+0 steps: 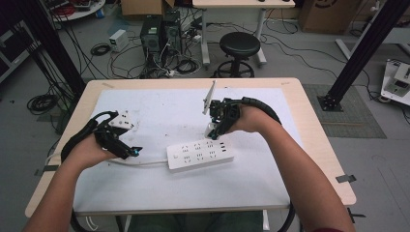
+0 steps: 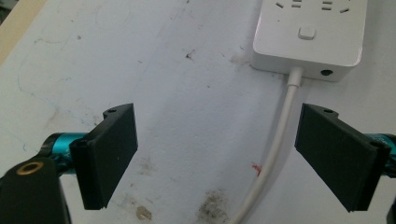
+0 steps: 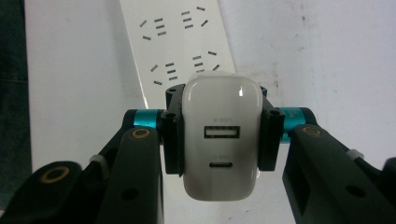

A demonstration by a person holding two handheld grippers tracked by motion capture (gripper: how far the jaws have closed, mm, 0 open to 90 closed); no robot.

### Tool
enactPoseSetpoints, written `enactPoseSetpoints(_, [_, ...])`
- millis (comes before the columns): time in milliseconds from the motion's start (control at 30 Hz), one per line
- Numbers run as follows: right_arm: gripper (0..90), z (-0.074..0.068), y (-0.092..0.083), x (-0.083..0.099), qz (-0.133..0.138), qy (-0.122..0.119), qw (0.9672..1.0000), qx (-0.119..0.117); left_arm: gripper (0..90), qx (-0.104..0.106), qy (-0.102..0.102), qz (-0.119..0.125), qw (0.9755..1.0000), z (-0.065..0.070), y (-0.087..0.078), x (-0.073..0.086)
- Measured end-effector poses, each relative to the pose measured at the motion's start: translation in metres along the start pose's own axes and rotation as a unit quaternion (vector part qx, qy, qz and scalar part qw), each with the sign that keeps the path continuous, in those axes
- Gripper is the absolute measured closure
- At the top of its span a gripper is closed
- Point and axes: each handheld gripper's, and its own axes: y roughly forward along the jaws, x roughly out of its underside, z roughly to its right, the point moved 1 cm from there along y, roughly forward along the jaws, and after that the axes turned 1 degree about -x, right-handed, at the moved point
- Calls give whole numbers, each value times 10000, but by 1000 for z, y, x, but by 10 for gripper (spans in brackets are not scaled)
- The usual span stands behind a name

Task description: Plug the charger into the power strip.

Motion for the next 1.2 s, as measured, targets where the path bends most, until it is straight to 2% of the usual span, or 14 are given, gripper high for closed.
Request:
enactPoseSetpoints(100, [634, 0, 2, -1, -50, -19, 10000, 0, 132, 11, 2, -15, 10000, 1, 1, 0])
enactPoseSetpoints(133, [634, 2, 13, -2, -226, -173, 9996, -50, 132, 13, 7, -11, 10000, 1, 2, 0])
enactPoseSetpoints(233, [634, 1, 21, -4, -404, -285, 9988, -41, 132, 29, -4, -23, 10000, 2, 3, 1])
enactPoseSetpoints(333, [634, 0, 23, -5, -437, -323, 9985, -49, 132, 13, -17, 8, 10000, 3, 3, 2])
enactPoseSetpoints(467, [634, 1, 33, -7, -615, -476, 9970, -19, 132, 24, -8, 3, 10000, 4, 5, 4])
enactPoseSetpoints(567, [634, 1, 36, -7, -677, -574, 9961, 9, 132, 32, 6, -7, 10000, 5, 5, 4])
enactPoseSetpoints(900, [634, 2, 42, -8, -717, -673, 9952, 20, 132, 29, 43, -7, 10000, 5, 5, 3])
enactPoseSetpoints(967, [634, 1, 45, -7, -805, -765, 9938, 15, 132, 34, 11, 8, 10000, 6, 6, 3])
enactPoseSetpoints(1100, [635, 0, 45, -8, -818, -801, 9934, 47, 132, 42, 16, -3, 10000, 5, 7, 3])
enactPoseSetpoints(1133, [635, -3, 47, -10, -853, -945, 9918, 121, 132, 70, 46, -29, 10000, 6, 10, 2])
enactPoseSetpoints(1200, [635, -3, 47, -10, -851, -950, 9918, 116, 132, 70, 46, -29, 10000, 6, 10, 2])
